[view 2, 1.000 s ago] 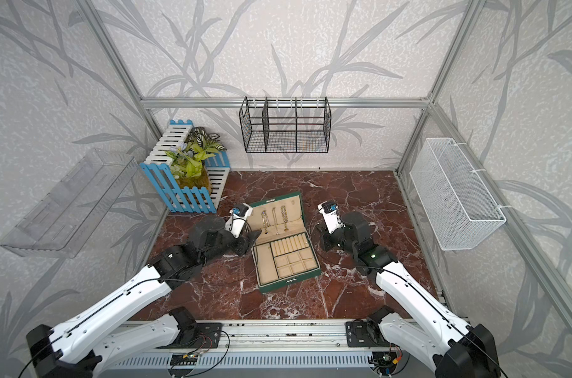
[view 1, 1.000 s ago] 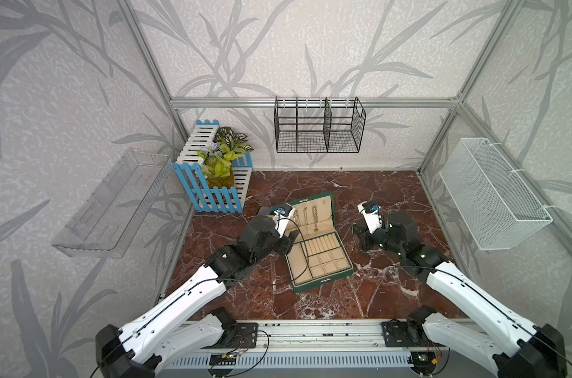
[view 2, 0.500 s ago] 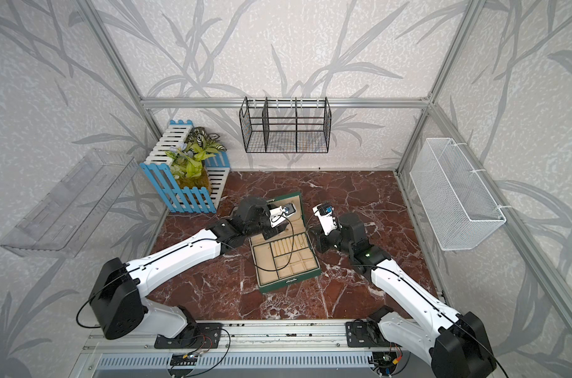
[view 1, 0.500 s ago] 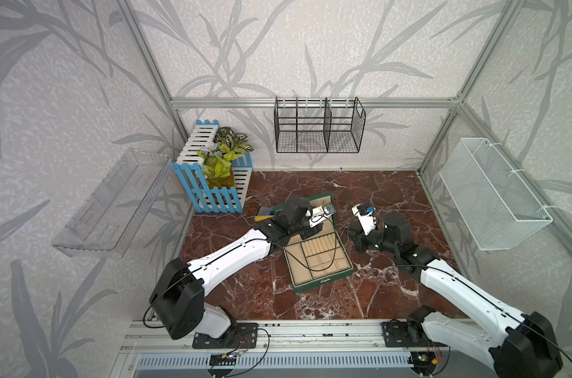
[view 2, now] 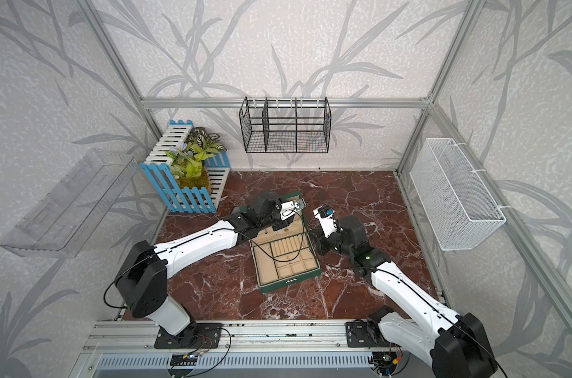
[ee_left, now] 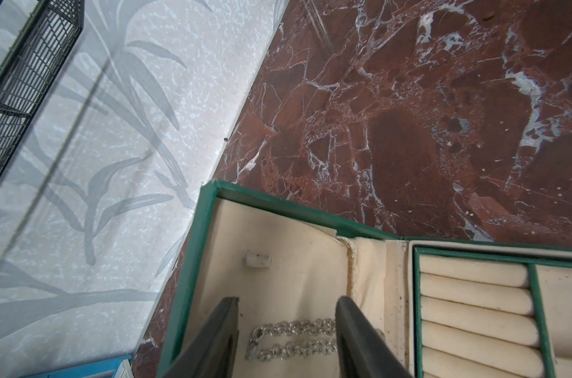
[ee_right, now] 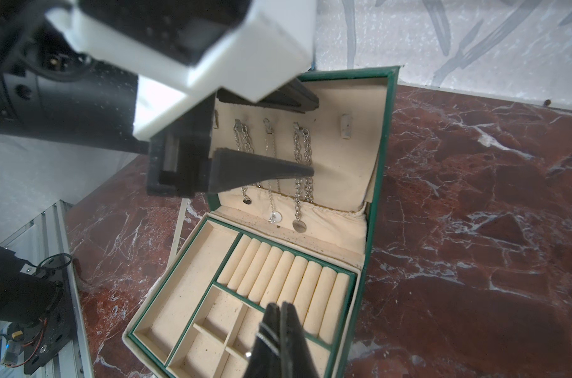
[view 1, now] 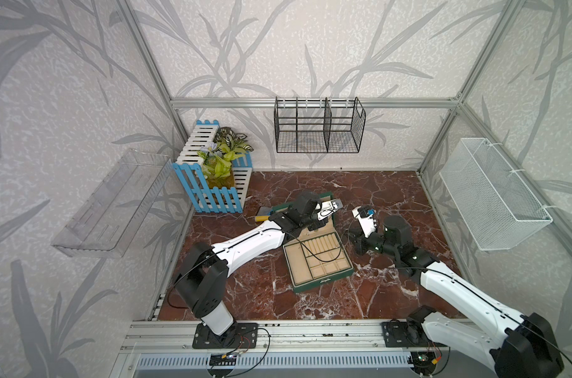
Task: Put jewelry chain into jewelry box
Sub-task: Open the fastener on the jewelry box.
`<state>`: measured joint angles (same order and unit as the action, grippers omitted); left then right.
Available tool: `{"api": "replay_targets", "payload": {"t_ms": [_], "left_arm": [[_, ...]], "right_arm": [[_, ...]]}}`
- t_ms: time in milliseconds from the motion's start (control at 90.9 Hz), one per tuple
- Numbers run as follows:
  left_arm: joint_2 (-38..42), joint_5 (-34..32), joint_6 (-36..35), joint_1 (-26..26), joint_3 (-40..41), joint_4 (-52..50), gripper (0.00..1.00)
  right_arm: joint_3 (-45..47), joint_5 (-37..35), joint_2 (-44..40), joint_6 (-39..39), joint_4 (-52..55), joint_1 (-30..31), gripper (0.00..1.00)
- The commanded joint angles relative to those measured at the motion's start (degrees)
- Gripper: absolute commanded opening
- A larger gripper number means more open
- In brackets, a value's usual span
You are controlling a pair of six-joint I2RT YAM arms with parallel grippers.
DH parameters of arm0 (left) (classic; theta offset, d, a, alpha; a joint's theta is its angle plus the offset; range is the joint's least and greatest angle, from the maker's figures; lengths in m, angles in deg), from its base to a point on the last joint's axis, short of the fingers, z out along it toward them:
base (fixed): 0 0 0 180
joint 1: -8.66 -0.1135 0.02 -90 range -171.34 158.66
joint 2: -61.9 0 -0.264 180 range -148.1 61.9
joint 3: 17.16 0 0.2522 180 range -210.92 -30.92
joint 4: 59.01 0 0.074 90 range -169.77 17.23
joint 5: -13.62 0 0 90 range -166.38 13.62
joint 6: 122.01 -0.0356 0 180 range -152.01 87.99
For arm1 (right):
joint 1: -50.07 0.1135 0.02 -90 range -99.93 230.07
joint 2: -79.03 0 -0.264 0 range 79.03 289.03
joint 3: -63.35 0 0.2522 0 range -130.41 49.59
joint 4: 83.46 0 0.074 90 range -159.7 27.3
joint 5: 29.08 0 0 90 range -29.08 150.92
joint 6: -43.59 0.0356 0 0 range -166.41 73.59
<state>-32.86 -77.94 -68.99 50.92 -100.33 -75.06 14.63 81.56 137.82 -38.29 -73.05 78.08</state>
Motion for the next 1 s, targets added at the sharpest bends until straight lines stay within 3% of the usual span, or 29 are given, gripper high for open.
{"api": "replay_targets", "payload": {"t_ms": [0,297,462,990], "left_arm": [[-1.31,-2.62,-0.57,0.13,-1.78,2.66,0.51],[-4.86,-2.55,-1.61,0.02,-3.94,3.8,0.5],[-6.02,-1.37,-1.37,0.04,-4.75,2.77,0.45],[-2.73,0.11,-5.5,0.89,3.04,7.3,0.28]], "right_arm": [[0.59,0.71,-1.28,0.23,-1.83,-0.24,0.0],[1.42,0.63,-2.33,0.39,-1.84,-0.3,0.0],[1.74,0.28,-2.45,0.5,-1.53,-0.32,0.0],[2.65,-0.29,-1.92,0.74,-2.06,-0.26,0.0]]}}
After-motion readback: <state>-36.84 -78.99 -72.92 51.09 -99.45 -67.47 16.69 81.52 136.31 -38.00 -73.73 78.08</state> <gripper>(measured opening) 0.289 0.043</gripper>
